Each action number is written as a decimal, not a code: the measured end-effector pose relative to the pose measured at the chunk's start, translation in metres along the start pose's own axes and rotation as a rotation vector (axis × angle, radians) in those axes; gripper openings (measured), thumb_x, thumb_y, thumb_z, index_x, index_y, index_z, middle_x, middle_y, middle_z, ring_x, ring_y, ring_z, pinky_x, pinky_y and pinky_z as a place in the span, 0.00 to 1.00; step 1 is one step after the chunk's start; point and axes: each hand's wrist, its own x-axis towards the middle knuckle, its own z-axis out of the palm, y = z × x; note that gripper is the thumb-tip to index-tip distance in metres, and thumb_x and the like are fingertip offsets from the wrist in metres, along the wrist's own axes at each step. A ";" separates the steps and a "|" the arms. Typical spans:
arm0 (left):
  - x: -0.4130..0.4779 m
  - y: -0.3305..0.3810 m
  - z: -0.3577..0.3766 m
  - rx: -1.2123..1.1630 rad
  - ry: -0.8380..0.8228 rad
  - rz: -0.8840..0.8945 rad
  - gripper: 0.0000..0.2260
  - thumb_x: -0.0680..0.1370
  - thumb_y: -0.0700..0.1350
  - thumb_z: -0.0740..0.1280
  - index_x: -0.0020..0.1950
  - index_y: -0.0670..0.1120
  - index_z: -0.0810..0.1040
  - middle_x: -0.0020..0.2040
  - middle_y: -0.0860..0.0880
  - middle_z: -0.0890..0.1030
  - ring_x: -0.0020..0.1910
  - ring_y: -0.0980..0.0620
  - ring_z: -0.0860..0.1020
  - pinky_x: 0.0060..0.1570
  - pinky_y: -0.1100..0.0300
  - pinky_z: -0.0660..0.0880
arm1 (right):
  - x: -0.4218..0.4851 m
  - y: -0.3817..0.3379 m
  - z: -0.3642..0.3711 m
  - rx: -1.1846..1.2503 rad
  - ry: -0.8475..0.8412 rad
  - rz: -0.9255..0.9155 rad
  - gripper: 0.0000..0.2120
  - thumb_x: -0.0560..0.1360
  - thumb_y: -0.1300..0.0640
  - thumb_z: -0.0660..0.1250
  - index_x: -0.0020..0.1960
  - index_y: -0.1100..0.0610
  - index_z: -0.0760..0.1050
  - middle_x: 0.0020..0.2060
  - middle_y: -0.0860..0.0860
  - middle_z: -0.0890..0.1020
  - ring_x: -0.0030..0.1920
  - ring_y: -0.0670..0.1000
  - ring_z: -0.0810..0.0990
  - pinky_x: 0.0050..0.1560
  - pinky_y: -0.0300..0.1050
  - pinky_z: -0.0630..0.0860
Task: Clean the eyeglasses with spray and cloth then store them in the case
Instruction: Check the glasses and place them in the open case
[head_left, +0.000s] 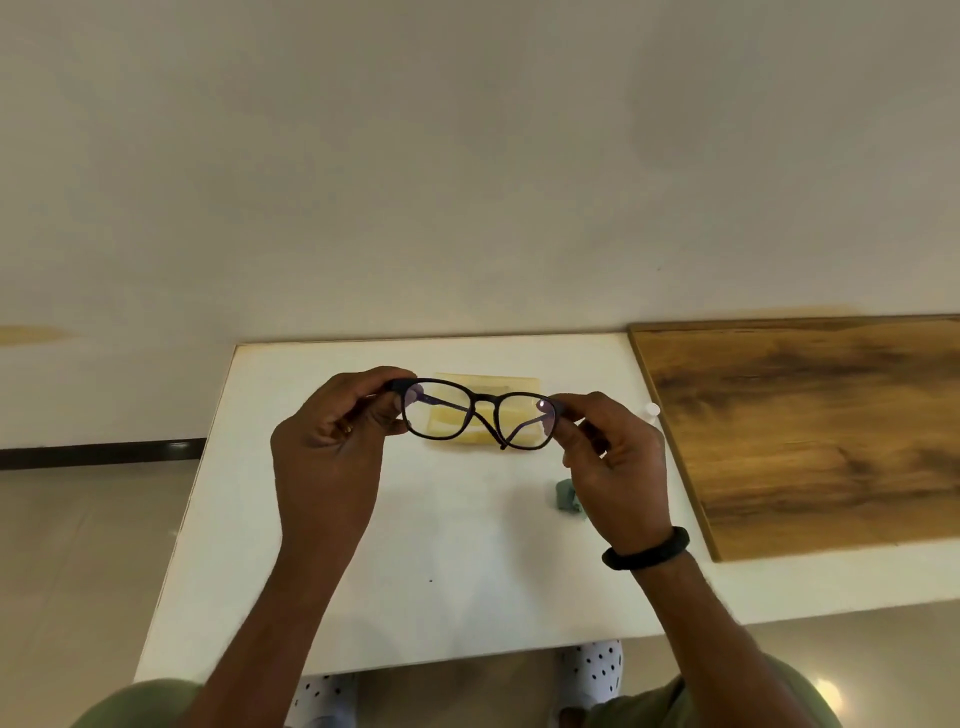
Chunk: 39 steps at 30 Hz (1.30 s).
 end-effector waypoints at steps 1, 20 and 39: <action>0.001 0.000 0.000 -0.050 0.000 -0.070 0.06 0.75 0.39 0.72 0.49 0.47 0.85 0.44 0.50 0.86 0.43 0.48 0.84 0.43 0.59 0.82 | 0.000 0.001 0.000 -0.018 -0.001 -0.005 0.09 0.75 0.63 0.71 0.50 0.51 0.82 0.40 0.42 0.83 0.33 0.46 0.79 0.35 0.40 0.76; 0.010 -0.004 -0.010 -0.274 -0.121 -0.305 0.07 0.74 0.35 0.70 0.49 0.43 0.84 0.46 0.44 0.86 0.47 0.45 0.84 0.42 0.59 0.82 | -0.002 -0.002 0.001 -0.124 0.029 -0.143 0.07 0.73 0.65 0.69 0.49 0.59 0.82 0.39 0.43 0.84 0.38 0.41 0.82 0.39 0.33 0.77; 0.008 -0.006 -0.007 0.020 -0.179 -0.268 0.09 0.71 0.39 0.76 0.47 0.52 0.86 0.46 0.58 0.86 0.48 0.65 0.81 0.46 0.76 0.72 | 0.002 -0.006 0.000 0.401 -0.003 0.244 0.18 0.73 0.81 0.56 0.51 0.65 0.78 0.38 0.61 0.85 0.29 0.53 0.79 0.29 0.41 0.73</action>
